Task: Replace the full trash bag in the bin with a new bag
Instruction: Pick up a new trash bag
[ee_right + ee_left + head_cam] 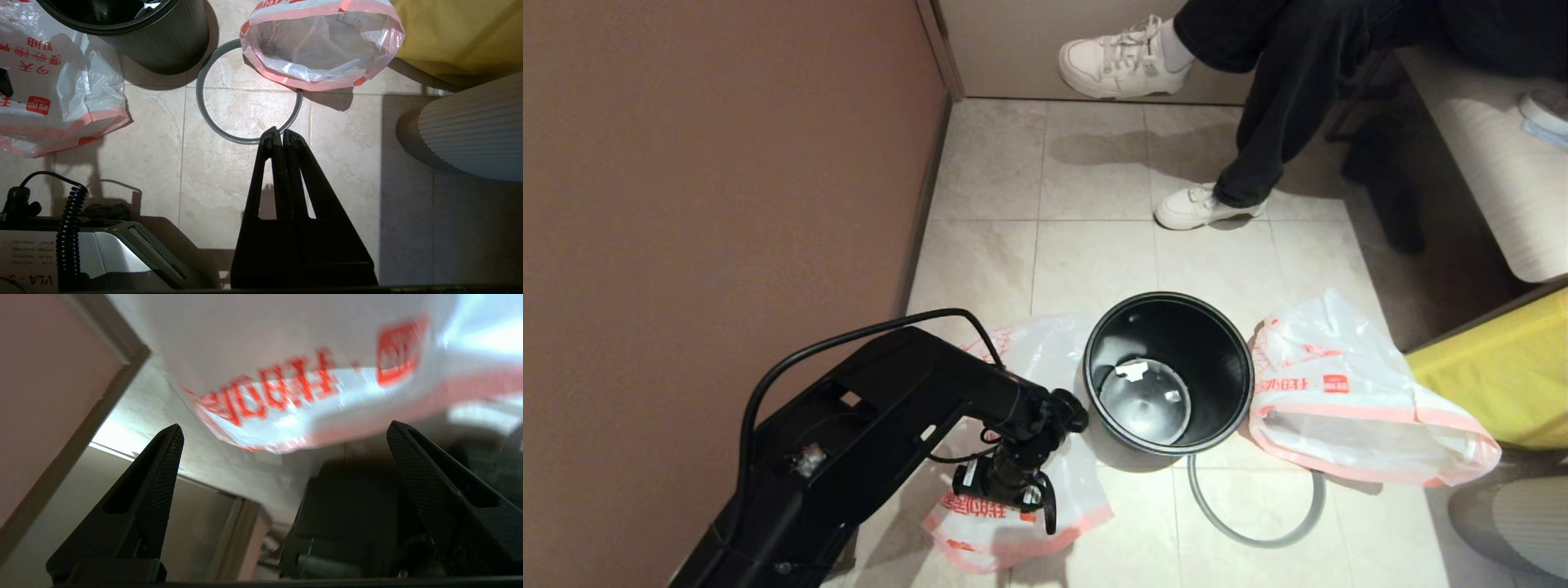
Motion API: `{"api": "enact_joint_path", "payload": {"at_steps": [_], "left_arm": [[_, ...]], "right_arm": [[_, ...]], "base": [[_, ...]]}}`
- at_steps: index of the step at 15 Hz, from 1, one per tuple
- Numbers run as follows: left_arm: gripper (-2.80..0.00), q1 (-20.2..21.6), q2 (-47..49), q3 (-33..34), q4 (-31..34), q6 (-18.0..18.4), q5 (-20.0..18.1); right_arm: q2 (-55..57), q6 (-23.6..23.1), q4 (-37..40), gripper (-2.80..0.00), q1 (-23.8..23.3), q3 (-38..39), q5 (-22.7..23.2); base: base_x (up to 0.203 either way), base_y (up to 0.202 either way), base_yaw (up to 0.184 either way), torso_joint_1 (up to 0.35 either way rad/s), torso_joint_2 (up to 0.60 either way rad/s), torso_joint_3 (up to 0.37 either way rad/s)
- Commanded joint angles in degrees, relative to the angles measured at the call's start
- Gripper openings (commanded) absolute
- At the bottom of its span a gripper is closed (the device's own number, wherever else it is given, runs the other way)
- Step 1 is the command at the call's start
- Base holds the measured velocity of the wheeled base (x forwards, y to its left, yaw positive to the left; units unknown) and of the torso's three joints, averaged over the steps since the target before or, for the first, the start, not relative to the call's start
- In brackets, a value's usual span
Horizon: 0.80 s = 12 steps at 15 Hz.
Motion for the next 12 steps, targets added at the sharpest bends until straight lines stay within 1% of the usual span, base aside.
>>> {"api": "enact_joint_path", "payload": {"at_steps": [1, 3, 4, 6, 8, 9, 10, 11, 12], "left_arm": [[0.00, 0.65, -1.12, -0.23, 0.23, -1.92, 1.70], [0.00, 0.80, -2.38, -0.15, 0.37, -3.13, 2.67], [0.00, 1.16, -0.51, -1.31, 0.36, -3.33, 4.35], [0.00, 2.20, 3.99, -6.16, 0.76, -3.86, 8.92], [0.00, 2.78, 9.08, -13.42, 3.67, -5.73, 12.51], [0.00, 3.20, 11.68, -14.99, 4.84, -6.80, 15.85], [0.00, 3.40, 13.81, -15.16, 5.27, -7.46, 18.58], [0.00, 3.40, 15.37, -15.22, 4.88, -8.20, 19.66], [0.00, 3.22, 16.78, -15.20, 3.02, -8.96, 19.32]], "right_arm": [[0.09, -0.02, 0.07, -2.80, 0.02, 0.01, 0.02], [0.09, -0.02, 0.07, -2.80, 0.02, 0.01, 0.02], [0.09, -0.02, 0.07, -2.80, 0.02, 0.01, 0.02], [0.09, -0.02, 0.07, -2.80, 0.02, 0.01, 0.02], [0.09, -0.02, 0.07, -2.80, 0.02, 0.01, 0.02], [0.09, -0.02, 0.07, -2.80, 0.02, 0.01, 0.02], [0.00, -0.02, 0.07, -2.80, 0.02, 0.01, 0.11], [-0.08, -0.02, 0.07, -2.80, 0.02, 0.01, 0.02], [0.00, -0.02, 0.07, -2.80, 0.02, 0.01, 0.02]], "base": [[0.000, 0.000, 0.000, 0.000, 0.00, 0.000], [0.000, 0.000, 0.000, 0.000, 0.00, 0.000], [0.000, 0.000, 0.000, 0.000, 0.00, 0.000], [0.000, 0.000, 0.000, 0.000, 0.00, 0.000], [0.000, 0.000, 0.000, 0.000, 0.00, 0.000], [0.000, 0.000, 0.000, 0.000, 0.00, 0.000], [0.000, 0.000, 0.000, 0.000, 0.00, 0.000], [0.000, 0.000, 0.000, 0.000, 0.00, 0.000], [0.000, 0.000, 0.000, 0.000, 0.00, 0.000]]}}
